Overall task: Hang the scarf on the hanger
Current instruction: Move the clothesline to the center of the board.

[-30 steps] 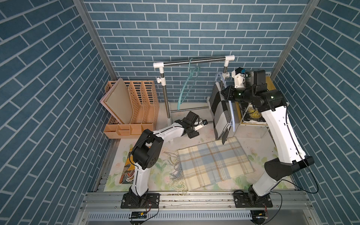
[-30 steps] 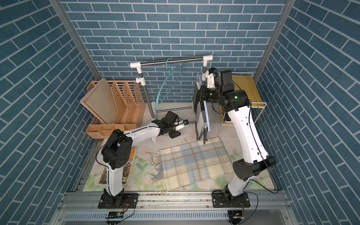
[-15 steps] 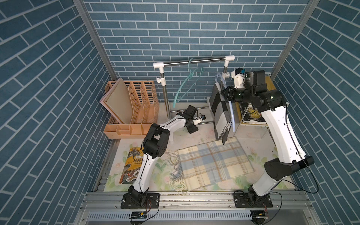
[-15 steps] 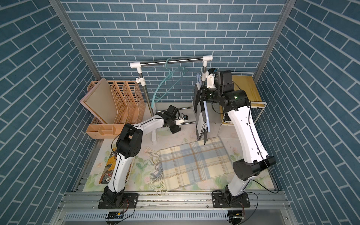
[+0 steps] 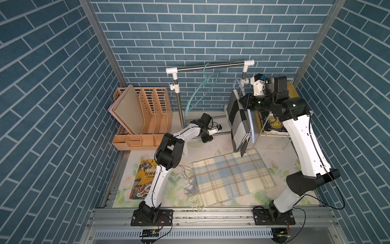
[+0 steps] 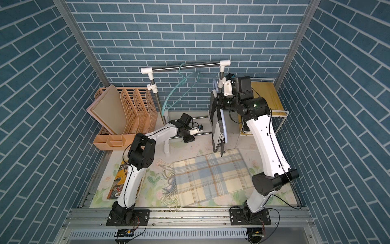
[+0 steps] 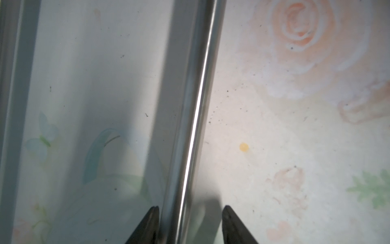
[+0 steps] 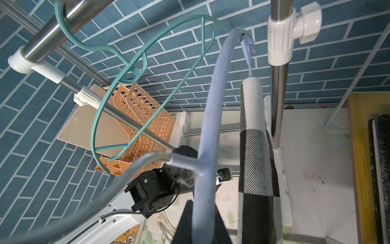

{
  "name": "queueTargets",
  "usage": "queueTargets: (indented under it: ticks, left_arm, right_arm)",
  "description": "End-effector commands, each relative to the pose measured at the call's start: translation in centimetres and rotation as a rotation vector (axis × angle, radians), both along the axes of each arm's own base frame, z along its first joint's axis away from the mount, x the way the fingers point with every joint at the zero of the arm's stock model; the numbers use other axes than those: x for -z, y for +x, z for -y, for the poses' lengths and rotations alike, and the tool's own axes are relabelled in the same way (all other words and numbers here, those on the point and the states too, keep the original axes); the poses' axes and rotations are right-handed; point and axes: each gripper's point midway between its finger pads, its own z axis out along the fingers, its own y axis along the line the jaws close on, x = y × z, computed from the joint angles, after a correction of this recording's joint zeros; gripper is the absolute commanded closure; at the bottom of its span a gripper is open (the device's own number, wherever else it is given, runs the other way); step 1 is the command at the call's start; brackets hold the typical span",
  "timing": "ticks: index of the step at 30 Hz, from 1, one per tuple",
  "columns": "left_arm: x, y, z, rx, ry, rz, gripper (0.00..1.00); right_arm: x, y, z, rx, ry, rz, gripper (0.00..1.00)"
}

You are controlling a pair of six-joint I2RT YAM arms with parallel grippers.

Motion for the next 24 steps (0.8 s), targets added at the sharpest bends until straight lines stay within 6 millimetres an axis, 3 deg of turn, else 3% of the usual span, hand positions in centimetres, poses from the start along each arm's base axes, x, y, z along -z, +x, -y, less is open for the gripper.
queueTargets:
  ticks: [1,11,19,24]
  left_arm:
    - [1.9,-2.9,0.3,0.064,0.007,-0.113,0.61]
    - [0.6,-5.2,0.1,0.147,0.022,-0.073,1.00]
    - [0.3,-7.8,-1.1,0.189,0.029,-0.042,1.00]
    - [0.3,-8.5,-1.5,0.195,0.040,-0.026,1.00]
  right_arm:
    - [-4.5,0.4,-0.1,-0.015,0.050,0.156,1.00]
    - [-5.4,-0.3,0.4,-0.004,0.055,0.172,1.00]
    - [-5.2,0.3,-0.5,-0.039,0.069,0.166,1.00]
    - [-6.1,1.1,-1.6,-0.078,0.095,0.188,1.00]
